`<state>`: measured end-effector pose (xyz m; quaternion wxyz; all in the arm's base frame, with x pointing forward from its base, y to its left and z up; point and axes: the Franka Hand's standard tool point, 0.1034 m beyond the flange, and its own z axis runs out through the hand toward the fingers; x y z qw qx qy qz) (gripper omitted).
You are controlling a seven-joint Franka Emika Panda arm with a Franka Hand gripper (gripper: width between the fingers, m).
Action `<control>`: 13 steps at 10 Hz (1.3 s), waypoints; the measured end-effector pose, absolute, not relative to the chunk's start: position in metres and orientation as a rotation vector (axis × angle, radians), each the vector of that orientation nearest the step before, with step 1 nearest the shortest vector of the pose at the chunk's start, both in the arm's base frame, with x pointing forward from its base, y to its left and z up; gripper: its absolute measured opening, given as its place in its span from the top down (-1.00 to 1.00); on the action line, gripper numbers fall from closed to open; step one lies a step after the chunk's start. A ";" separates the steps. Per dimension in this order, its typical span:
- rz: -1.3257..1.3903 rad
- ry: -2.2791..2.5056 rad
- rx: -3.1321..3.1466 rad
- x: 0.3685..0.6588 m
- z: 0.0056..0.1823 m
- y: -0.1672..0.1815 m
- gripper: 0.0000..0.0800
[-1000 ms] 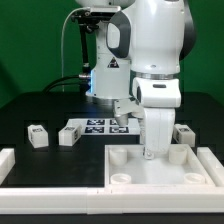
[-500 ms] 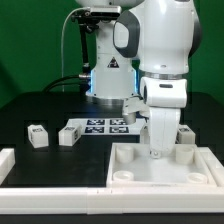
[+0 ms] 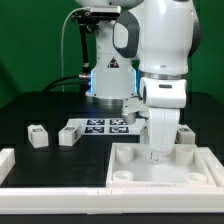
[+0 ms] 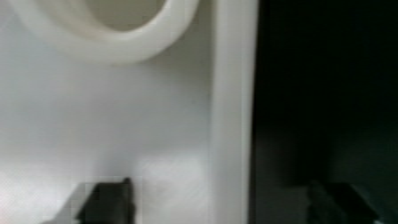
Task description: Assemble one leg
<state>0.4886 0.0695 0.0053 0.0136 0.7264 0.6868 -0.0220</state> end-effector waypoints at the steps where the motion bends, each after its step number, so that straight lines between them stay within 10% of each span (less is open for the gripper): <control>1: -0.069 2.139 2.263 0.489 0.005 0.069 -0.48; 13: -0.019 1.941 2.411 0.468 0.034 0.082 -0.62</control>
Offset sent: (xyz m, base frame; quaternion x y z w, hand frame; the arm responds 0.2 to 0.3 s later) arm 0.0000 0.0000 0.0000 0.0000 0.0000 0.0000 1.0000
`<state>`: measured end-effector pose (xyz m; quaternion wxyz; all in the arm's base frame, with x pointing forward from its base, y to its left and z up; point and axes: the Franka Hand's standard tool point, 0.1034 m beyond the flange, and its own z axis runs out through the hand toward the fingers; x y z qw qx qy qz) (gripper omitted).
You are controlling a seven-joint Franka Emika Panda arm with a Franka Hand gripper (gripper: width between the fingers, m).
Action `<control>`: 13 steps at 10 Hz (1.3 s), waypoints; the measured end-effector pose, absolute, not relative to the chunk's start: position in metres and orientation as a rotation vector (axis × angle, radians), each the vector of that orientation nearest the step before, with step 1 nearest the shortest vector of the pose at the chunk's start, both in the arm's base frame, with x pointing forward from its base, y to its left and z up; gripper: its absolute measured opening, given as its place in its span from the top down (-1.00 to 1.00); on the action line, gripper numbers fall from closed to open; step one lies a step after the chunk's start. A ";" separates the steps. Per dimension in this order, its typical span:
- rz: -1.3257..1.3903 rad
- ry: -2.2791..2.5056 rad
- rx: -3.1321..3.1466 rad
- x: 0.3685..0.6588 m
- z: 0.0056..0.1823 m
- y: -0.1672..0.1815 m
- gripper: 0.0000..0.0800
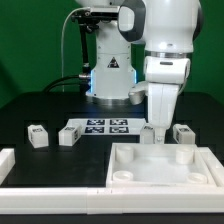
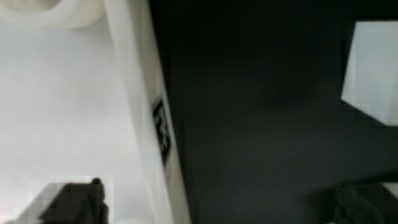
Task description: Assemble one leg
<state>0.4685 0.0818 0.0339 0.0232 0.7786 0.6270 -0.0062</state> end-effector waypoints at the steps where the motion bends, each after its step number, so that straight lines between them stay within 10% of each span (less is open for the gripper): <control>1: -0.017 1.884 2.459 0.468 0.034 0.083 -0.62; 13: -0.004 0.440 3.144 0.422 0.033 0.145 -0.62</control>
Offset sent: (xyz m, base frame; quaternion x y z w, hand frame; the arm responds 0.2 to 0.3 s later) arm 0.0000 0.0000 0.0000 0.0000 0.0000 0.1790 0.9838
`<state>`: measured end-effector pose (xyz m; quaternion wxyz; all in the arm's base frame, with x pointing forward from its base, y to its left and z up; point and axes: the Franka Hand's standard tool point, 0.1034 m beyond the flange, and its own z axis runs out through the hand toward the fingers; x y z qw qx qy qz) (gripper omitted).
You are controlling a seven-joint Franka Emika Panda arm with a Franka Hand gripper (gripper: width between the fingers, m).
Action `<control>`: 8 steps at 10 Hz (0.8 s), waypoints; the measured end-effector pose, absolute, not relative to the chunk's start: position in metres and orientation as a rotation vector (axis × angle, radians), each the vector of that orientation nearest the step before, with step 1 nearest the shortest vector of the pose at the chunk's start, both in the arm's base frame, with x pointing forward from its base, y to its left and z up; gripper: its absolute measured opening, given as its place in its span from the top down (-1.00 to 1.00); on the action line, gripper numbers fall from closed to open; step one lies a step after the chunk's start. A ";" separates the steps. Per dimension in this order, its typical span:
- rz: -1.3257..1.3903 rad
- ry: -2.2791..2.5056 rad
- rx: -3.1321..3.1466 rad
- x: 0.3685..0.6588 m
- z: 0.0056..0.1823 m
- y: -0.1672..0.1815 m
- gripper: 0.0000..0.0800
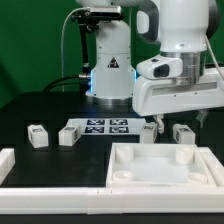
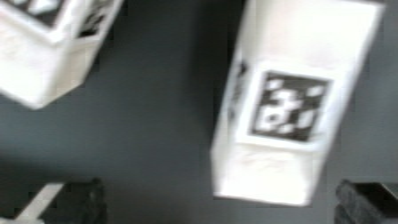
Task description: Assemble one leg
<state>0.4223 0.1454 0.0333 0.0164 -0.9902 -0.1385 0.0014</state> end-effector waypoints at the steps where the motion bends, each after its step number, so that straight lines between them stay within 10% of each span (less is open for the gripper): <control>1: 0.023 -0.445 -3.076 0.419 0.033 0.149 -0.62; 8: 0.797 -0.427 -3.075 0.410 0.030 0.140 -0.62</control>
Offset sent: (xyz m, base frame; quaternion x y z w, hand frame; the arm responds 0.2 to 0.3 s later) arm 0.0000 0.0000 0.0000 0.0000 0.0000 0.0000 1.0000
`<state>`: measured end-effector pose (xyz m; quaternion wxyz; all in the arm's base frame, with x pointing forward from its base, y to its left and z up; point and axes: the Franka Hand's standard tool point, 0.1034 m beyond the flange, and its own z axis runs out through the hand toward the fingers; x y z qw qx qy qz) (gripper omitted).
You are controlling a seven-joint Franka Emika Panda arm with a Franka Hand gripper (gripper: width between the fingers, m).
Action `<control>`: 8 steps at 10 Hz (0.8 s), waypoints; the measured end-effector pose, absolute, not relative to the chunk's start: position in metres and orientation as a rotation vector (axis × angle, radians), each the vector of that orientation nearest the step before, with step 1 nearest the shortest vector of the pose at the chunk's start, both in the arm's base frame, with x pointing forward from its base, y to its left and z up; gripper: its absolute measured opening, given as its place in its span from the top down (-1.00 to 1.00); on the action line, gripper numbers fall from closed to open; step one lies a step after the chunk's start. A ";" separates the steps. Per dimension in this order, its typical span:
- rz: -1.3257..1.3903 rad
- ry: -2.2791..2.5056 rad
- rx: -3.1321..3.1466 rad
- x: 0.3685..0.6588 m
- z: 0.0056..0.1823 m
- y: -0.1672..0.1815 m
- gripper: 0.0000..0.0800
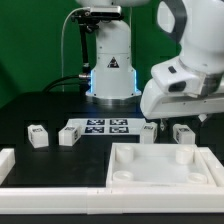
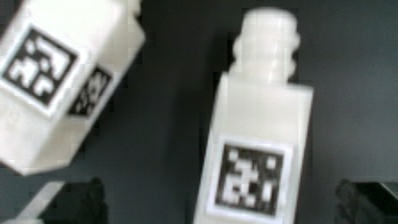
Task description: Assemble one leg
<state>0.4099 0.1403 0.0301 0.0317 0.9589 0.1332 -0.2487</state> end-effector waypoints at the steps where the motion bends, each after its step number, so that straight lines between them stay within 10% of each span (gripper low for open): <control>1: -0.861 0.406 2.917 0.412 0.028 0.141 -0.62; 8: -1.252 0.348 2.719 0.401 0.013 0.143 -0.62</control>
Offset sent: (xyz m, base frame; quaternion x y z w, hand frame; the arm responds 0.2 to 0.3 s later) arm -0.0050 -0.0001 -0.0046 -0.0031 -0.1795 0.0230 0.9835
